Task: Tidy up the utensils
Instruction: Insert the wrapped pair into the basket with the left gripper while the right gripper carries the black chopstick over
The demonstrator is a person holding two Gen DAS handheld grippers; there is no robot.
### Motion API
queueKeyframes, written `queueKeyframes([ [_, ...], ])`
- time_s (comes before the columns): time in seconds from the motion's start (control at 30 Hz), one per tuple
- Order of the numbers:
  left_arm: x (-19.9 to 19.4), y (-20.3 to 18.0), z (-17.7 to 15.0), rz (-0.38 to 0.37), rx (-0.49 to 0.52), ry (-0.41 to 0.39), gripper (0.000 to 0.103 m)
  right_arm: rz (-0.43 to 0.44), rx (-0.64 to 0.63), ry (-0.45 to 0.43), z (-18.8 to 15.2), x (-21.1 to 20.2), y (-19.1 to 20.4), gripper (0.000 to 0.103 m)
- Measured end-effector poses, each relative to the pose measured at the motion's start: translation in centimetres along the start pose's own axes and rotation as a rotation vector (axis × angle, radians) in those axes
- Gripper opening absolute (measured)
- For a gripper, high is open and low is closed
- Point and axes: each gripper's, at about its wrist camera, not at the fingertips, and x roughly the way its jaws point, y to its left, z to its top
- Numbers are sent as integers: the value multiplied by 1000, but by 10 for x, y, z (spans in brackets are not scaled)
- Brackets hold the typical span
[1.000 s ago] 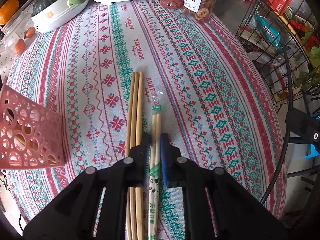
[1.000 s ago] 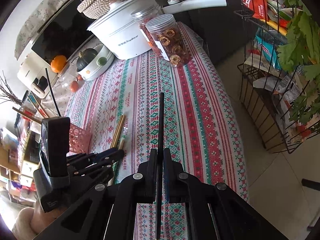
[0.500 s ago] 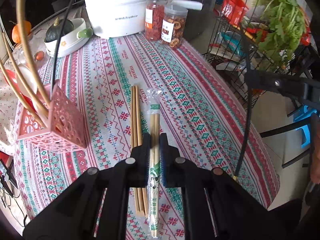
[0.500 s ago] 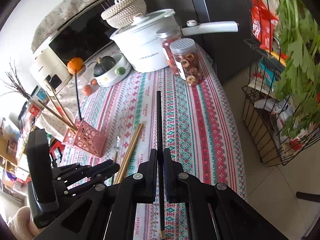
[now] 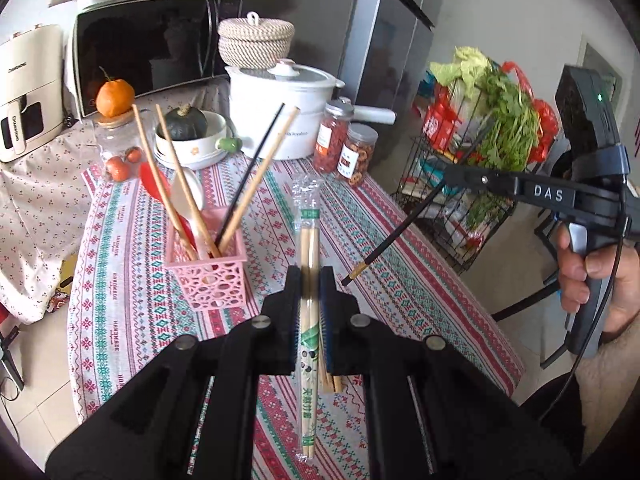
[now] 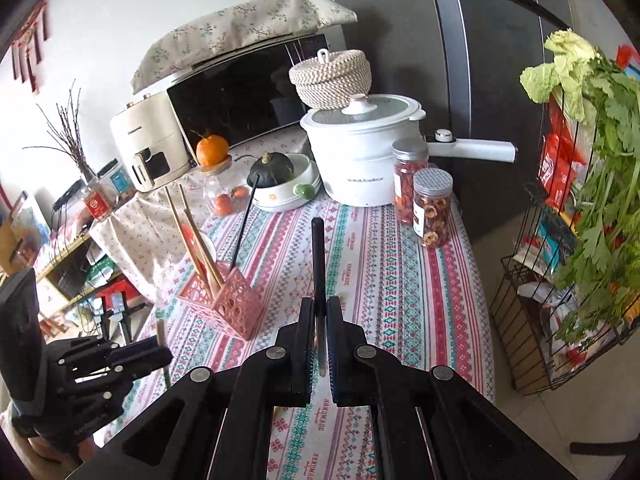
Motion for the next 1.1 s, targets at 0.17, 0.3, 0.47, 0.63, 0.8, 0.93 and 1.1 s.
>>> queueKeyframes([
  [0.17,-27,33,18,19,-69,-139,10,33,-7,-36,10,-5,20,6],
  [0.3,-37,55,32,53,-133,-255,10,56,-23,-65,18,-8,38,6],
  [0.47,-34,65,47,94,-147,-367,10,90,-47,-90,24,-11,58,6],
  [0.63,-24,71,59,118,-152,-467,10,111,-61,-98,26,-11,71,6],
  [0.8,-13,72,60,168,-116,-554,10,120,-69,-96,27,-7,75,6],
  [0.93,5,79,54,194,-101,-546,10,122,-71,-94,27,-5,77,6],
  [1.1,24,90,48,203,-124,-448,10,132,-80,-104,27,-7,84,6],
])
